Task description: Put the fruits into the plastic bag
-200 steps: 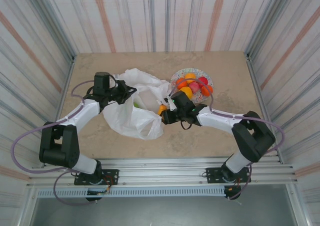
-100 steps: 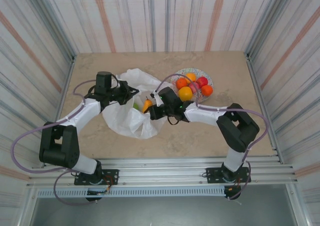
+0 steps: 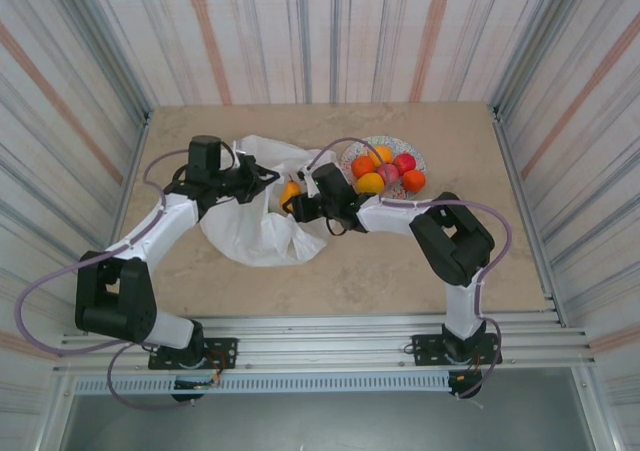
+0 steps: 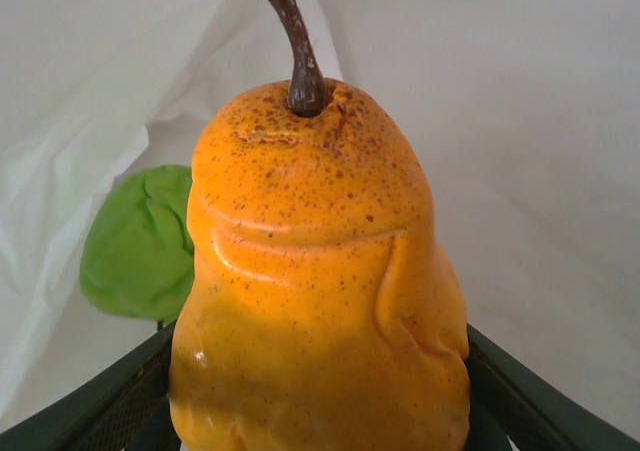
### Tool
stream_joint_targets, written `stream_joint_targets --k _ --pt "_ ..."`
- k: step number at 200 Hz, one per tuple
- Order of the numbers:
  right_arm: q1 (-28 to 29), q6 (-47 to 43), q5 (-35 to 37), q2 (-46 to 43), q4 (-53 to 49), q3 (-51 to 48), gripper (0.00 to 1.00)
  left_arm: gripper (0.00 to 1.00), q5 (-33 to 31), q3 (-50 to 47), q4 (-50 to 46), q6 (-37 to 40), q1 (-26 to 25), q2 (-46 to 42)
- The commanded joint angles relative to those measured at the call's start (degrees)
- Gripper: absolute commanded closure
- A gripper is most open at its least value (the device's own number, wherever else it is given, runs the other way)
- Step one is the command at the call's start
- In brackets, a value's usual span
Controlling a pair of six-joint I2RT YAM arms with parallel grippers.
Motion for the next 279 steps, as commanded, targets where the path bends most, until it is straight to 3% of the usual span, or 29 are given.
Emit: stream_joint_targets --k 1,54,92,130,178,244,279 --pt "-0.7 1.5 -2.5 0.5 4.3 1.2 0.34 1.00 2.1 2.9 -3.2 5.9 -0.2 1.1" --pt "-3.6 3.1 -1.0 -6.1 2.6 -4.5 0.34 1.00 1.6 2.8 -3.2 13.3 0.0 1.6" --pt "-3.4 4.4 5.5 -8.3 -4.4 -3.5 0.34 1.00 2.9 3.3 -3.2 19.3 0.0 2.4" --pt "-3.3 5.4 6.3 -6.8 -6.1 -1.3 0.34 1.00 3.3 2.4 -1.7 20.7 -0.1 3.0" --pt "0.6 5.7 4.3 -2.1 -5.1 1.0 0.34 1.00 3.6 3.2 -2.1 18.4 -0.3 3.2" --pt "1.1 5.4 3.2 1.2 5.4 0.7 0.32 1.00 6.9 4.4 0.0 7.0 -1.2 1.0" --pt "1.1 7.4 9.2 2.8 5.3 3.1 0.29 1.00 6.5 4.3 -1.3 6.2 -1.3 1.2"
